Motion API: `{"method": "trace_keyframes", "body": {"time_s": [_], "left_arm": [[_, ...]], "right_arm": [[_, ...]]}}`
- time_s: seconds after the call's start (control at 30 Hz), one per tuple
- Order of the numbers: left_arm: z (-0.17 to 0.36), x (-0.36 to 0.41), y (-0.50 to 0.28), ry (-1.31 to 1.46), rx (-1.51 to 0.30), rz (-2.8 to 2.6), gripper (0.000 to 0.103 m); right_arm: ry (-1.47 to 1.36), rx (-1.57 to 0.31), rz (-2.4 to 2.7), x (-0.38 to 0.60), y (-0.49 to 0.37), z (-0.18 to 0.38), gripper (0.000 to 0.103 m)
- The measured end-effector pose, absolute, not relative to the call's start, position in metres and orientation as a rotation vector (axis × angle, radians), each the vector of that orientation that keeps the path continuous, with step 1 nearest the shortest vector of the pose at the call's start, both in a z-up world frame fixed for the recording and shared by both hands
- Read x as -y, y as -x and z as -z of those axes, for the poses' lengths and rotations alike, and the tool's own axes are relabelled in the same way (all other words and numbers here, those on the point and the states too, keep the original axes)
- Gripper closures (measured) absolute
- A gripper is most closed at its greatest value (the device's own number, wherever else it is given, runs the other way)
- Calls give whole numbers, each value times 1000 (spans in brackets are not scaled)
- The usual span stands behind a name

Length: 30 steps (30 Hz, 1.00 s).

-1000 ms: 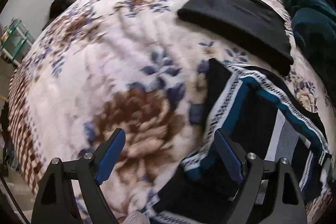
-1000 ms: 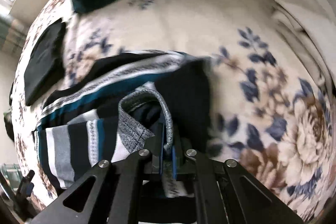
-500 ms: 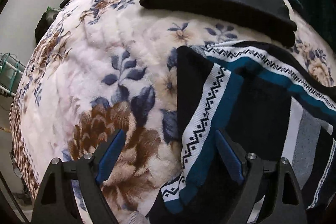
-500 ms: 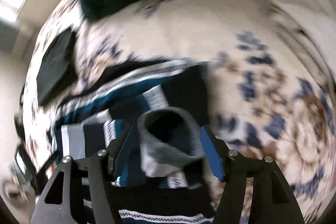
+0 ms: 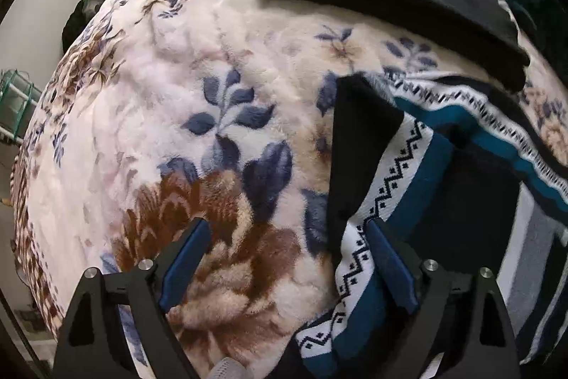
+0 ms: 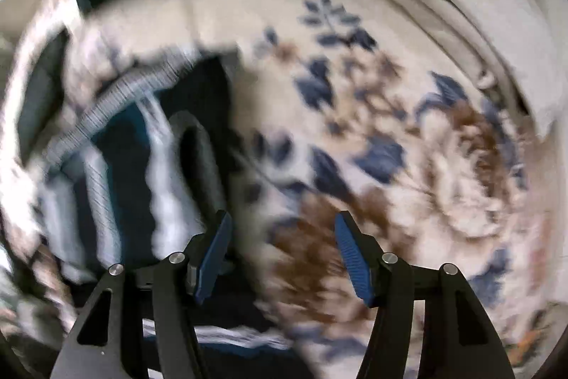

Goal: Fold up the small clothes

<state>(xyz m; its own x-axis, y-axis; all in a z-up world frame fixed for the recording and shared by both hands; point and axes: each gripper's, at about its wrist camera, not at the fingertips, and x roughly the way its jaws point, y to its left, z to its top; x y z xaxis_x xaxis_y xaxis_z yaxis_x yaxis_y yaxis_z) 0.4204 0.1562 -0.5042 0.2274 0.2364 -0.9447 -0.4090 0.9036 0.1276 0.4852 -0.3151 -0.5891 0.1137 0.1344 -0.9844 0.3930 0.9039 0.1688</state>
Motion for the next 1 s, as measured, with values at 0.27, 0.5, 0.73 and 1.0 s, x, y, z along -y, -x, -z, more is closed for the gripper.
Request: {"method": "trace_keyframes", "body": {"time_s": [0.27,0.5,0.73,1.0], "left_arm": [[495,-139,-423,122,-1241,-402,12],[489,-142,-428,129,-1198,-371,12],[523,-163,-433,152,-1281,-401,4],[454,-107,-391,102,-1205,-223,4]], "right_arm": [[-422,-1505,58,255,-547,630,94],[-176,-1299,78,233,-543,578,95],[-350,-1499,88,273,-556,640,85],[-531,-1453,52,309,-516,601,17]]}}
